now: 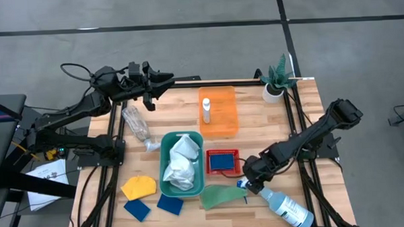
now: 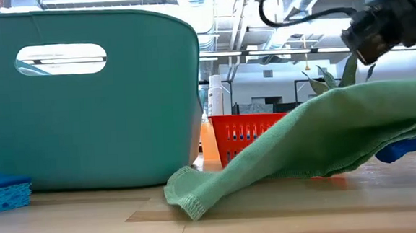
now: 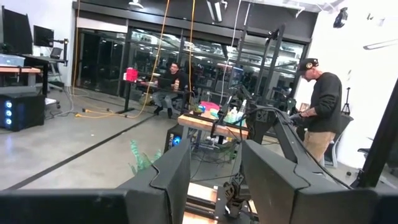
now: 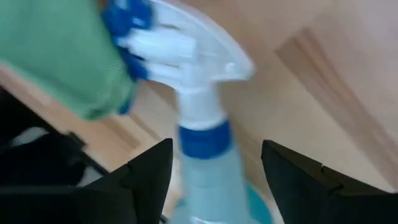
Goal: Pick & Place Kitchen Items
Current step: Put the blue spray bottle into the orange bin
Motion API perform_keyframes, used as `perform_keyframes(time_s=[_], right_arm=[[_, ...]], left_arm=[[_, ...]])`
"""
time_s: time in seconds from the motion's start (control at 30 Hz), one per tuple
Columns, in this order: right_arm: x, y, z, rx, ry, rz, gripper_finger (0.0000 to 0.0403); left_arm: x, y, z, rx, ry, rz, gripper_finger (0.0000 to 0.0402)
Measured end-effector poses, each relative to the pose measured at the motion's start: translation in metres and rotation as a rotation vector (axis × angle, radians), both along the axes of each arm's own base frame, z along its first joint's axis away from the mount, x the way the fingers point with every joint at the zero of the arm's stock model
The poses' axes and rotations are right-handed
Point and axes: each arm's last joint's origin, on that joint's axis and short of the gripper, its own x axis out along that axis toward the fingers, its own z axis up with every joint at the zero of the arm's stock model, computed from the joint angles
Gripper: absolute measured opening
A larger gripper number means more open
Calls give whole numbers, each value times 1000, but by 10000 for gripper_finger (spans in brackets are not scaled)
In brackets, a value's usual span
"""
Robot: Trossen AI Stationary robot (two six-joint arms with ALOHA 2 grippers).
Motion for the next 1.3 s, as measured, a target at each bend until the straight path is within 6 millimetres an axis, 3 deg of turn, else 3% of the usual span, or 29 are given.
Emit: perform_keyframes(time_s=[0.27, 0.8, 1.03, 1.3], right_arm=[[5, 11, -14, 6, -8, 69, 237], [6, 12, -14, -19, -41, 83, 237], [12, 16, -28, -7, -15, 87, 236], [15, 17, -28, 5, -27, 47, 205]], left_arm=[[0, 0, 0, 1, -1, 0, 140], [0, 0, 0, -2, -1, 0, 140], [0, 0, 0, -1, -1, -1, 140], [0, 0, 0, 0, -1, 0, 140]])
